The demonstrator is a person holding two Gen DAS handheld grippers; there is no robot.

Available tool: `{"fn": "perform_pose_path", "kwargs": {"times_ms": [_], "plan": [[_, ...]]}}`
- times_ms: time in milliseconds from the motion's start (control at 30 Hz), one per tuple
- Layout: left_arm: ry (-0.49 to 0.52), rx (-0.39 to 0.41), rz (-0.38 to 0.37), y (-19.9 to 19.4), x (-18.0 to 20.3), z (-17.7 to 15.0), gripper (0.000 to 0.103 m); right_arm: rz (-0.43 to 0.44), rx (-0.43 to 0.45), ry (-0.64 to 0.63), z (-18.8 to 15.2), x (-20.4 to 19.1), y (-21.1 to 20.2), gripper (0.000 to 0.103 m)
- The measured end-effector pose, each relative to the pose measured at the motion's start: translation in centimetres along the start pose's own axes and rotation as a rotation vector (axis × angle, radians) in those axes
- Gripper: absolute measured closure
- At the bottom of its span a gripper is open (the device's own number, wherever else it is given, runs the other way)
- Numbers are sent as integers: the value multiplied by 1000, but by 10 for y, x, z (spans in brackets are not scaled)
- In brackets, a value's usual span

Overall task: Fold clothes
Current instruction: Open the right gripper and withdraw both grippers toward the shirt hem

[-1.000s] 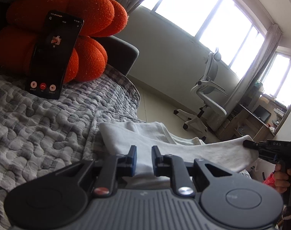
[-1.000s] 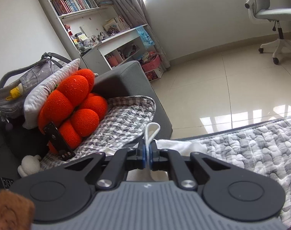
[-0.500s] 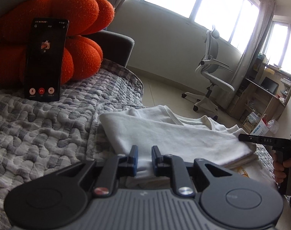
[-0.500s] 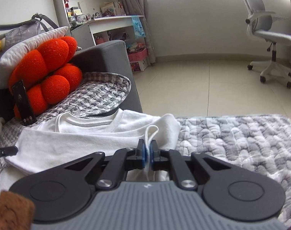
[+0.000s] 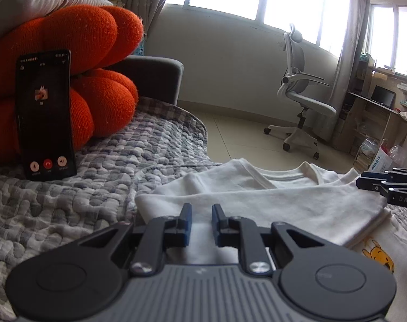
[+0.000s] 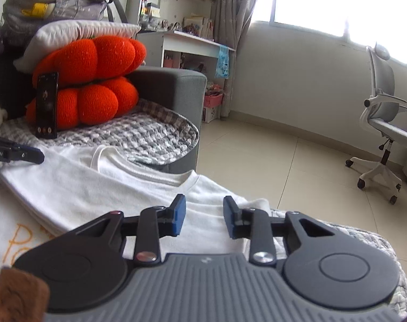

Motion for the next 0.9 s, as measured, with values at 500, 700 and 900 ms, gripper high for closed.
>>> {"fn": "perform_pose_path", "kwargs": {"times_ms": [500, 700, 900], "plan": [[36, -7, -34, -29, 30, 6, 85, -2, -111, 24, 4, 5, -22, 81], [20, -87, -16, -22, 27, -10, 85, -20, -188, -3, -13, 1, -19, 84], [1, -57, -114, -29, 56, -1, 84, 58, -193, 60, -5, -13, -38, 74]]}}
Point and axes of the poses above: each gripper's, at about its wrist camera, not at the fingertips, and y roughly the way its jaws point, x to its right, z to its top, the point moved 4 cm from there along y, roughly the way its jaws point, and after that the axes turned 15 degrees about -z, right-handed, at the moved point
